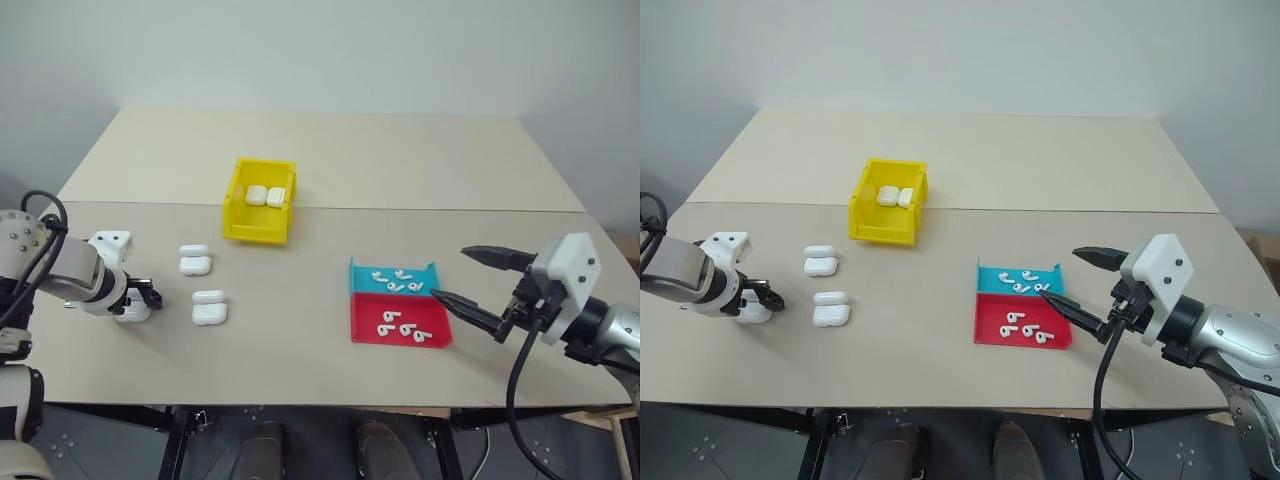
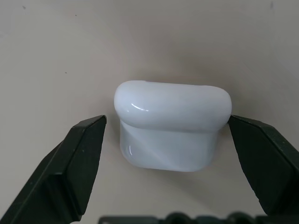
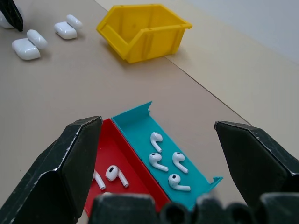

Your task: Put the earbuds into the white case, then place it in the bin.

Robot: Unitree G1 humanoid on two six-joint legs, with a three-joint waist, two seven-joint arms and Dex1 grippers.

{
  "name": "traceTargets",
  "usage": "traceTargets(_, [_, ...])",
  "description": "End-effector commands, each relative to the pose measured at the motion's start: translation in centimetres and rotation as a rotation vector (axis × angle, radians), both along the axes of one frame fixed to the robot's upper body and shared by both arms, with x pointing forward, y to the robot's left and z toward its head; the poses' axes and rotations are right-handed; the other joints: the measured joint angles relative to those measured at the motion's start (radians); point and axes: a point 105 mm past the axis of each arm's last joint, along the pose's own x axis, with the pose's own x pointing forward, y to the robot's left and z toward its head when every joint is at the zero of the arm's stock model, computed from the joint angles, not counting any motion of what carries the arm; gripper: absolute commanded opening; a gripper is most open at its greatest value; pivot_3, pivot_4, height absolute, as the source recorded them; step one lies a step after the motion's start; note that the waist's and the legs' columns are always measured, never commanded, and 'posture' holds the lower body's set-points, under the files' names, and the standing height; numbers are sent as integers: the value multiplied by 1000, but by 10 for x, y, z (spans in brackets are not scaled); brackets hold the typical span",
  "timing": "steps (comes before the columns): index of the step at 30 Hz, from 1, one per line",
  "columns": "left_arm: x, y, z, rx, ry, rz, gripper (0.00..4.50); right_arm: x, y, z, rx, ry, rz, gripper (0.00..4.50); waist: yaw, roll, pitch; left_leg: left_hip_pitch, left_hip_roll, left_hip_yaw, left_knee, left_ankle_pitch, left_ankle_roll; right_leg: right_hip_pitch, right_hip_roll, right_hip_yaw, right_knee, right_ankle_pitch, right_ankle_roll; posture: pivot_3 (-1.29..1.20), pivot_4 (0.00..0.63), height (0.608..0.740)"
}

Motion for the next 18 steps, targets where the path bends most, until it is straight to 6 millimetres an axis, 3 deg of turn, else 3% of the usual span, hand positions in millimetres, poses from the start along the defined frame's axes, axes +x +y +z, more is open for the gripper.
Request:
traceTargets(1, [-7, 8, 5, 23, 10, -1, 4500, -4, 2, 12, 0, -45, 9, 4476, 0, 0, 0, 0, 0, 0, 0, 0, 0, 0, 0, 0, 0, 0, 0, 0, 150, 740])
traceTargets(8, [-14, 9, 5, 19, 32, -22, 4500, -4, 2, 11, 5, -44, 9, 4476, 5, 0, 0, 0, 0, -1, 0, 0, 0, 0, 0, 0, 0, 0, 0, 0, 150, 740])
traceTargets(18, [-7, 1, 3, 23, 31, -53, 4500, -5, 2, 10, 5, -38, 6, 4476, 7, 0, 0, -1, 0, 0, 0, 0, 0, 0, 0, 0, 0, 0, 0, 0, 150, 740])
